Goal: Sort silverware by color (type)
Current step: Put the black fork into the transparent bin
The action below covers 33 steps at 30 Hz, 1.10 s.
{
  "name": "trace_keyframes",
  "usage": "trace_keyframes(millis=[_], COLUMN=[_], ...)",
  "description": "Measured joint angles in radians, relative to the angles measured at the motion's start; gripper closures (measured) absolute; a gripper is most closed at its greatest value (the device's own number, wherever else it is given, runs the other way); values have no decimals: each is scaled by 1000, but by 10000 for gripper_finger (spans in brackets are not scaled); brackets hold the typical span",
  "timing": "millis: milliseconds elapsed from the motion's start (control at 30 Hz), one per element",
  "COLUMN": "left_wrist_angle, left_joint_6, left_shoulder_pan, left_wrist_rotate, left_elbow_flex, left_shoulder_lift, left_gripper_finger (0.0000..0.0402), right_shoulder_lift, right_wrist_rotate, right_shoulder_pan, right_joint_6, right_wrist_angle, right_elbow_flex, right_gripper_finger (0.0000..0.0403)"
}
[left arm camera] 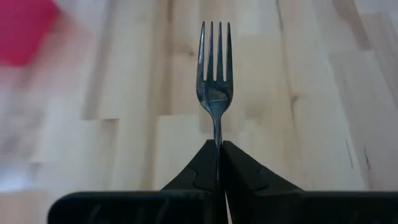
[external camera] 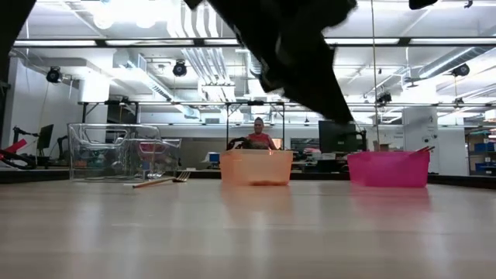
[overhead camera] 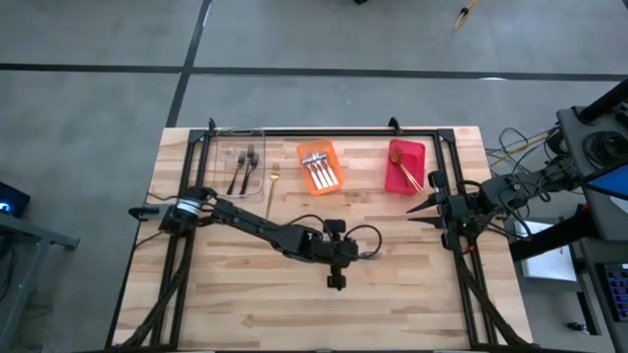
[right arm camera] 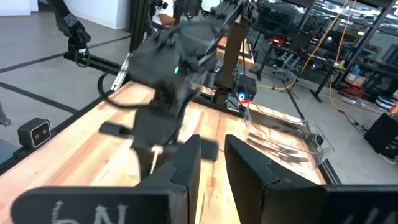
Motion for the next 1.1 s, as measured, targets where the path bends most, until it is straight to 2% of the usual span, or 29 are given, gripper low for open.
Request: trace_keyframes(millis=[300, 600, 833, 933, 1100], left_wrist_angle=[-224, -292, -379, -381, -388], left_joint_6=[-15, -60, -278, -365, -442], left_shoulder_pan=[0, 23, 84, 137, 257], left_wrist_rotate=[-186, -341, -477, -495, -495], left_elbow_flex=[-8, -111, -321, -433, -594], left_shoulder_lift=[-148, -340, -537, -636, -788], left_gripper_finger=[401, 401, 401, 401, 401], right_shoulder_lift=[3, 4, 12, 21, 45], right_wrist_rotate=[0, 0, 1, 7, 78], right_shoulder_pan=[0, 0, -1, -2, -2], right_joint_6=[-2, -3, -3, -3, -4], right_wrist_angle=[0, 1, 17, 20, 32], right_elbow_flex=[0, 0, 0, 0, 0], right_gripper_finger=[337, 337, 337, 337, 337])
